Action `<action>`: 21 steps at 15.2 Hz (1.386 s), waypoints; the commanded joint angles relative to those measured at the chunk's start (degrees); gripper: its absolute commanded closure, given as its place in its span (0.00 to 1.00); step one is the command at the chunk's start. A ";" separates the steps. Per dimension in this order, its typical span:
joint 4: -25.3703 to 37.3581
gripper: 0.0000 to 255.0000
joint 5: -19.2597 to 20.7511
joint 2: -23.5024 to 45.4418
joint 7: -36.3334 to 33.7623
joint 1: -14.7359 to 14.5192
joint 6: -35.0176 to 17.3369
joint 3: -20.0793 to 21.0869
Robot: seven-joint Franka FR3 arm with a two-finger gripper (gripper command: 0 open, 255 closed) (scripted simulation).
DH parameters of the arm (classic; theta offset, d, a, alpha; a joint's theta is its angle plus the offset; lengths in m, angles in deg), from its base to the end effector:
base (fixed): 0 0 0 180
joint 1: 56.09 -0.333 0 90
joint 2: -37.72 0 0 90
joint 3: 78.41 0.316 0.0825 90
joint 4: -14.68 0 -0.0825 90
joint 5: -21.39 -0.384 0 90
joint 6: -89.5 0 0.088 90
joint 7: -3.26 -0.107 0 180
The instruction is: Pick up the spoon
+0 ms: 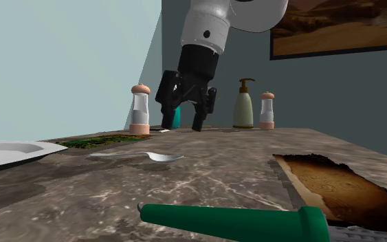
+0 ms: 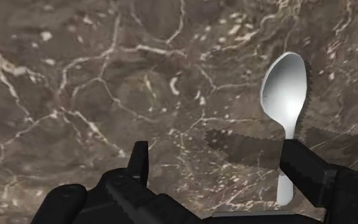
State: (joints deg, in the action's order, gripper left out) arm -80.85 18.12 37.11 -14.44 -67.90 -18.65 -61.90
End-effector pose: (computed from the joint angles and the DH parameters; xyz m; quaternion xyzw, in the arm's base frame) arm 0.5074 0.2792 0.6150 -0.9893 -0.0864 -0.0955 0.0693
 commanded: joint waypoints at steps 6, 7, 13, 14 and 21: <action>18.14 0.00 5.86 14.41 -2.96 -5.05 3.44 3.45; 21.40 0.00 6.87 16.77 -3.33 -6.12 4.35 3.77; 17.95 0.00 7.03 17.09 -3.30 -6.33 0.53 3.80; 16.92 0.00 6.96 16.91 -3.26 -6.24 -0.32 3.79; 15.36 1.00 6.86 16.67 -3.19 -6.10 -1.65 3.77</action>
State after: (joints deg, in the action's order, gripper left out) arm -65.48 24.97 53.78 -17.64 -74.01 -20.28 -58.14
